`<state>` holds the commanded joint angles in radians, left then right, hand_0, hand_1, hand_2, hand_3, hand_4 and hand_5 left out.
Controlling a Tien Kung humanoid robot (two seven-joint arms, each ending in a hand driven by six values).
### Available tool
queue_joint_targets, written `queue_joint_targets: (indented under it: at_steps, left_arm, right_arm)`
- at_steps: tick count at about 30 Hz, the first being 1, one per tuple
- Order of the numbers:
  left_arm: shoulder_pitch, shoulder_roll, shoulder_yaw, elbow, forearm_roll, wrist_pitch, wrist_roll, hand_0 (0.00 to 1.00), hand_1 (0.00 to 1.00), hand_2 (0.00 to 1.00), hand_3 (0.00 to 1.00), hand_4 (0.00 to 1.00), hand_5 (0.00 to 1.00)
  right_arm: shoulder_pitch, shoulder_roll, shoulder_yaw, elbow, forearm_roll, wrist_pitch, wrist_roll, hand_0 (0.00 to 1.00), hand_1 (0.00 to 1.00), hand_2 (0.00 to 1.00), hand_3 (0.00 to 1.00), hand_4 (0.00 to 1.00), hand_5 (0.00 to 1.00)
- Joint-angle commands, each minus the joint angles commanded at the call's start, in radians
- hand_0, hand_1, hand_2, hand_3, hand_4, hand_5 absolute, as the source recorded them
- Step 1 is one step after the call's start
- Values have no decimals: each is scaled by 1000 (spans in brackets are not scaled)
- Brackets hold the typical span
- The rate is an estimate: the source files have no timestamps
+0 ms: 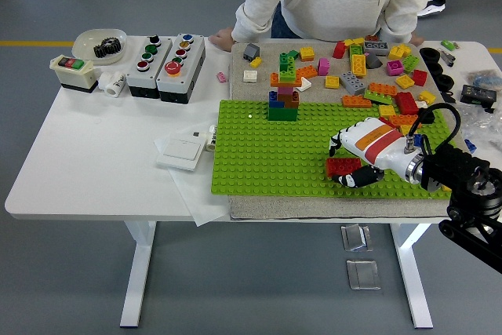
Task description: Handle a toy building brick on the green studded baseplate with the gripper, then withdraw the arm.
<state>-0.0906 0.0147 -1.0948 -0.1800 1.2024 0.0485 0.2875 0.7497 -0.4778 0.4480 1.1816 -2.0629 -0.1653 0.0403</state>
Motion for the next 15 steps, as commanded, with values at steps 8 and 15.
queue_joint_targets:
  at_steps: [8,15]
  left_arm:
    - [0,0,1,0,-2,0,0,779,719,678,564,588,609]
    - [0,1,0,0,-2,0,0,779,718,678,564,589,611]
  right_arm:
    - [-4,-6,8,10,2,5,5,441,599,716,727,872,429]
    - [-16,-17,31,48,2,24,-5,469,613,744,826,986,487]
